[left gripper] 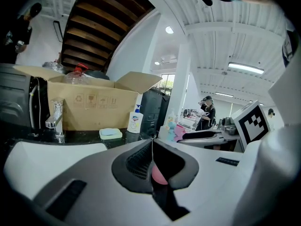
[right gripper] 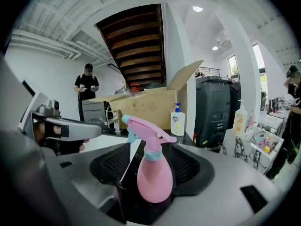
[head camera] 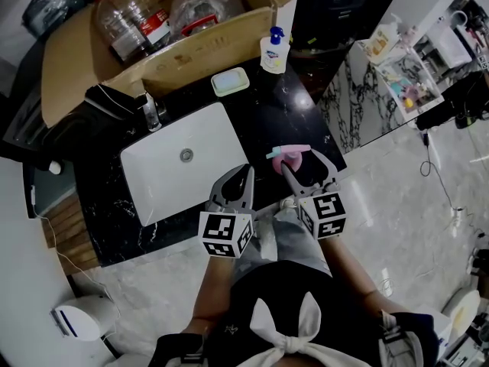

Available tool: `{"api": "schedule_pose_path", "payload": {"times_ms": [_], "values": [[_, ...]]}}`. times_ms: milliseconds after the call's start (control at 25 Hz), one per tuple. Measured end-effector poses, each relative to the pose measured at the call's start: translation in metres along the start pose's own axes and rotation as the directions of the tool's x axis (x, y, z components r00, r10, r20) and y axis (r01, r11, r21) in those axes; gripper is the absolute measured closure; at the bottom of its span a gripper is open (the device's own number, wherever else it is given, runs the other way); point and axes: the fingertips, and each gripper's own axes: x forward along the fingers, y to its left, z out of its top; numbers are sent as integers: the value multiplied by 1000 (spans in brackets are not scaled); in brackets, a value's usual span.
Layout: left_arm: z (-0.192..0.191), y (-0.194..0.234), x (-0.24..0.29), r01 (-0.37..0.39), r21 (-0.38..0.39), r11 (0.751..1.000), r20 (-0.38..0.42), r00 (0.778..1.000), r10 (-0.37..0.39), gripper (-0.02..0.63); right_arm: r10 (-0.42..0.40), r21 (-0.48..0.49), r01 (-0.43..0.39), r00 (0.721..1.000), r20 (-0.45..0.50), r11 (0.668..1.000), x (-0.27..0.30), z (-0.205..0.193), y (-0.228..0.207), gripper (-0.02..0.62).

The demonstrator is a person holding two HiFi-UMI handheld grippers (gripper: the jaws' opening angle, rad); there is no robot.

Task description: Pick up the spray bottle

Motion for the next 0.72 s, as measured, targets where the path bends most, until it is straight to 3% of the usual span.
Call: {"api": "schedule_pose_path", "payload": {"times_ms": [720], "values": [[-10,6,-2,-69,-25,997,-19,997,69,577,78,-4,-78,996,-36,997,21,-7,-6,339]]}}
